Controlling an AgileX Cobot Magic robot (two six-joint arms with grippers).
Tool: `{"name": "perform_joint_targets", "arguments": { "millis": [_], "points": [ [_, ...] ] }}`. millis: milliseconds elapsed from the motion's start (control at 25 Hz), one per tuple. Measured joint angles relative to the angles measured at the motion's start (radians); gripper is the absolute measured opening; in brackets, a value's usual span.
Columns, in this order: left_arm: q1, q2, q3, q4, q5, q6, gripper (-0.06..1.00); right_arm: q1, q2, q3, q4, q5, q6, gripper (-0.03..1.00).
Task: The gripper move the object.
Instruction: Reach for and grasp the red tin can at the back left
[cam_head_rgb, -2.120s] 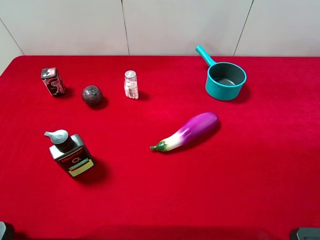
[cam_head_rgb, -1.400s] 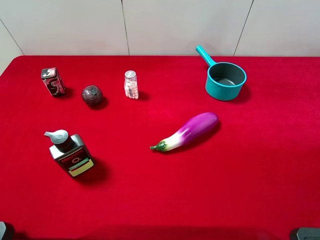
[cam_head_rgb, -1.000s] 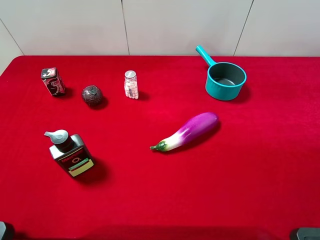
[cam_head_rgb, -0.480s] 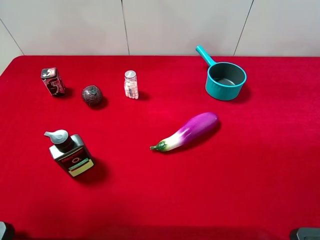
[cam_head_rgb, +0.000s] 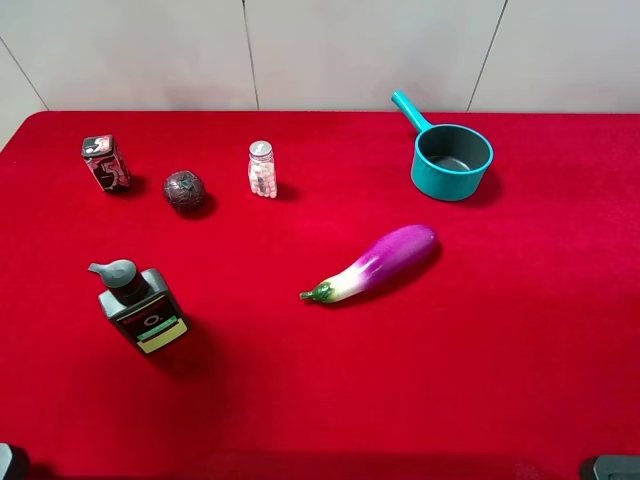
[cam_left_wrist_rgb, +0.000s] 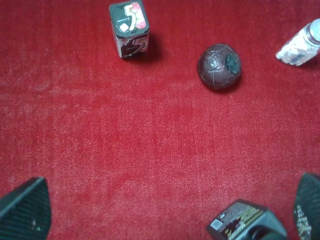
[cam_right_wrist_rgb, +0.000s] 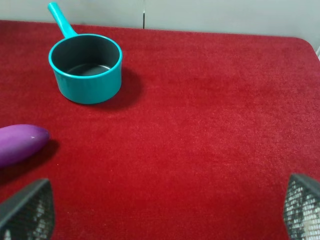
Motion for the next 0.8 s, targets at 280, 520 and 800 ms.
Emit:
{"name": "perform_joint_targets", "arguments": {
  "millis": [280, 520, 800],
  "points": [
    [0.0, 0.199, -0.101, 0.0, -0.001, -0.007, 0.96, 0.0, 0.0, 0.0, 0.0, 0.0, 0.0, 0.69],
    [0.0, 0.354, -0.168, 0.0, -0.004, -0.007, 0.96, 0.0, 0.0, 0.0, 0.0, 0.0, 0.0, 0.69],
    [0.0, 0.516, -0.226, 0.0, -0.008, 0.018, 0.96, 0.0, 0.0, 0.0, 0.0, 0.0, 0.0, 0.69]
  ]
}}
